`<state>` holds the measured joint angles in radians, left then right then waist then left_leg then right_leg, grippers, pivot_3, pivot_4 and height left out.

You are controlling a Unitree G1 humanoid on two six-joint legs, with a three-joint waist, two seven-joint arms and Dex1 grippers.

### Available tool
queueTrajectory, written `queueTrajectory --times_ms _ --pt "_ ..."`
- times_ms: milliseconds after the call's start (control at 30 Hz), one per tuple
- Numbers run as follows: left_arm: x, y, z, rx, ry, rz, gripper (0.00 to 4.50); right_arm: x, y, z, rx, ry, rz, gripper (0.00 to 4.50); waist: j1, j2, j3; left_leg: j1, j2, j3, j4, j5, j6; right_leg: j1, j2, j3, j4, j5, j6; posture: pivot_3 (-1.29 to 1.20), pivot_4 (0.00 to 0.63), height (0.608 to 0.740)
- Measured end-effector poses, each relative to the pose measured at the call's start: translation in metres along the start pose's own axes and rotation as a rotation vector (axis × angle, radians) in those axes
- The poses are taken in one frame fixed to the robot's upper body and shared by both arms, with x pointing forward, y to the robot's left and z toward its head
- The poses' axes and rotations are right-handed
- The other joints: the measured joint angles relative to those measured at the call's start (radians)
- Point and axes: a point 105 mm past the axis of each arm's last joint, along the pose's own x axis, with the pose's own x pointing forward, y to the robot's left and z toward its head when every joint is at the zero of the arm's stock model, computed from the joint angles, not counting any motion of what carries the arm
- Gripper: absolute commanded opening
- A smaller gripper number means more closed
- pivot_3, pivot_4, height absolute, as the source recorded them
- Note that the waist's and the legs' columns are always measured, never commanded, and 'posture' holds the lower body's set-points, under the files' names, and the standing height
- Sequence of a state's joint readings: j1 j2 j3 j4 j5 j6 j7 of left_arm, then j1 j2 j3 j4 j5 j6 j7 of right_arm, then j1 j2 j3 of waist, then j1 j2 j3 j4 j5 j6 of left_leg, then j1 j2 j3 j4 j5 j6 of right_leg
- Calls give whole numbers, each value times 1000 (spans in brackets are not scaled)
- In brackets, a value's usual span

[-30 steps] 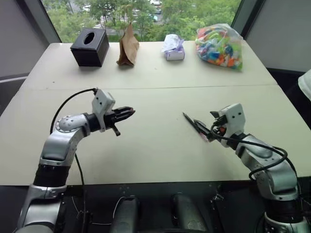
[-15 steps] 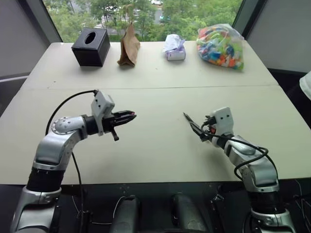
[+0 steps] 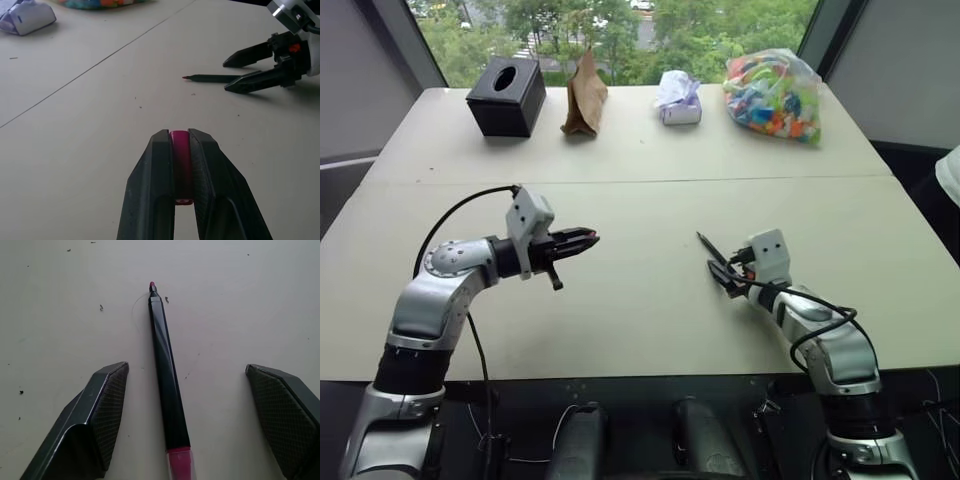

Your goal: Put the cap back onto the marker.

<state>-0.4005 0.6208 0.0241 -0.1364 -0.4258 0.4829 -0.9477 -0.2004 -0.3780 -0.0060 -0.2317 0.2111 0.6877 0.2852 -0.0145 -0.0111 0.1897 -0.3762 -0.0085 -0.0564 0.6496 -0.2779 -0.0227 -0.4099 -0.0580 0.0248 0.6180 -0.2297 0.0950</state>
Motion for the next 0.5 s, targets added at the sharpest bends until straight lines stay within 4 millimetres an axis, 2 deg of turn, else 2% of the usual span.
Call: queueTrajectory --times_ms 333,433,500 --pt "-2 0 -1 6 4 -12 52 -4 3 -3 -32 12 10 3864 0 0 0 0 0 0 0 0 0 0 0 0 0 0 0 0 150 740" --pt "-1 -1 0 8 5 -21 0 -4 5 -3 -35 13 17 3029 0 0 0 0 0 0 0 0 0 0 0 0 0 0 0 0 150 740" --pt "-1 -1 1 11 3 -26 0 -4 10 -4 -39 13 35 2030 1 0 0 0 0 0 0 0 0 1 0 0 0 0 0 0 150 740"
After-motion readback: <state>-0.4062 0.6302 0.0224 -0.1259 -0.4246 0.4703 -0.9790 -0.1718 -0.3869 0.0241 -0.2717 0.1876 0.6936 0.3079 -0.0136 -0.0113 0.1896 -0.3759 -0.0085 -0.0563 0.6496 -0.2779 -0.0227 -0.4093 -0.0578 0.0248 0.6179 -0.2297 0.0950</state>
